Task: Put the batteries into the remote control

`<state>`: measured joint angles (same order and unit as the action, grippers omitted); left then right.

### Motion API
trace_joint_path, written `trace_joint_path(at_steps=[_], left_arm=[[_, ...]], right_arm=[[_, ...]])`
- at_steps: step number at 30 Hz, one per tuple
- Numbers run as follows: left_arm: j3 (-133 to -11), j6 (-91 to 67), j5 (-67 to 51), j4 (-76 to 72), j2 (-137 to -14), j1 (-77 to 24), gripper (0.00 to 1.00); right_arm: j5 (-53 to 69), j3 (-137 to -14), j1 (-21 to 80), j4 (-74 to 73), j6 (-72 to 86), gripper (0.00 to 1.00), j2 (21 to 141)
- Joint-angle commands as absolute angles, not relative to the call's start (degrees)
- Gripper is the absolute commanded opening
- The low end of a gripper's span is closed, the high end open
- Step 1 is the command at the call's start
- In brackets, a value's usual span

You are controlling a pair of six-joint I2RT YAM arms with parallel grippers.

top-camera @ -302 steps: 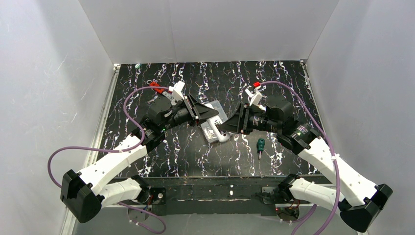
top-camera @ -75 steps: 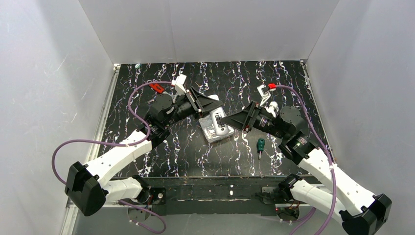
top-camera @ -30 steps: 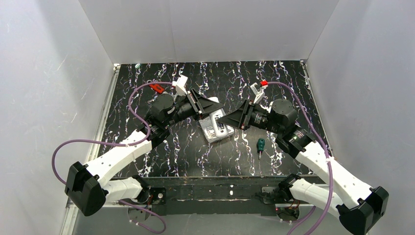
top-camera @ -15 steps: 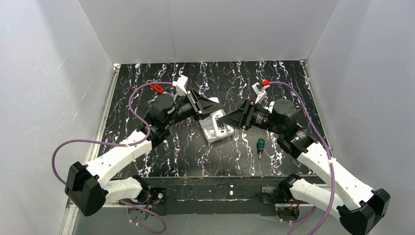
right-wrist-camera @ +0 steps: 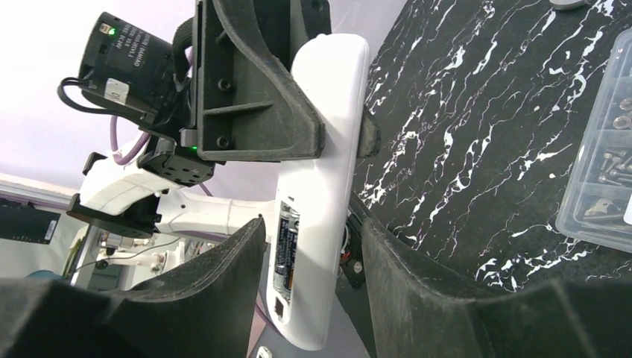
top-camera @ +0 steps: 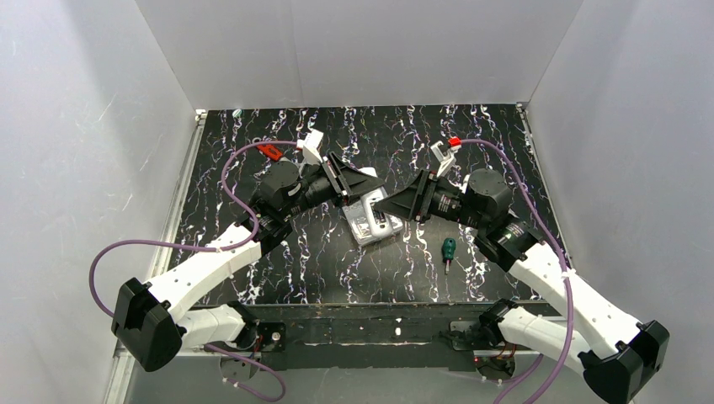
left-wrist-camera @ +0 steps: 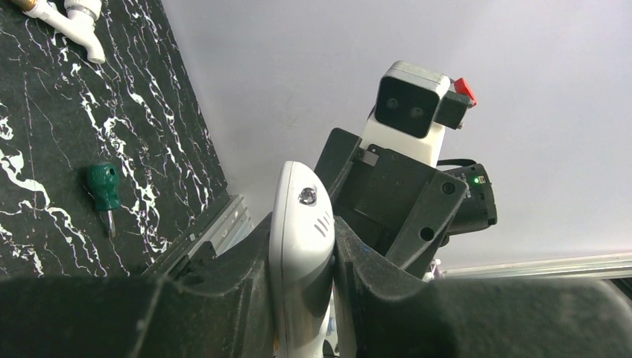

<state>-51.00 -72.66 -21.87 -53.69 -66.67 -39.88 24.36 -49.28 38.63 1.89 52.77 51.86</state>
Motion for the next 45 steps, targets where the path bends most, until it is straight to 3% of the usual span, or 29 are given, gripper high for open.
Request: trace_joint_path(at_steps=[1, 14, 21, 26, 29, 34, 45], left_arm=[[-52.56, -72.51, -23.37, -58.45, -64.41, -40.08, 0.0], [-52.38, -72.6, -23.38, -58.54, -64.42, -40.08, 0.0], [-52.44, -72.34, -23.2, -58.19, -64.18, -40.08, 0.0], [-52.64, -72.47, -23.28, -58.14, -64.37, -40.08, 0.0], [-52.66, -72.42, -23.43, -58.13, -64.56, -40.07, 0.0], [-51.64, -72.05, -23.58, -57.43, -64.36, -40.07, 0.0], [-48.6, -65.1, -21.6, -44.42, -58.74, -40.0, 0.0]], right_arm=[[25.68, -50.64, 38.47, 3.84, 52.52, 0.57, 52.63], [25.67, -52.08, 38.49, 0.29, 50.67, 0.5, 53.69], [25.02, -53.24, 38.5, -3.12, 48.14, 0.4, 53.88], [24.61, -53.81, 38.49, -4.73, 47.12, 0.38, 53.88], [24.96, -53.65, 38.44, -3.75, 47.31, 0.45, 53.66], [24.4, -54.24, 38.49, -1.52, 47.19, 0.65, 52.14], [6.66, -68.7, 36.17, -25.42, 32.34, 0.69, 51.44]])
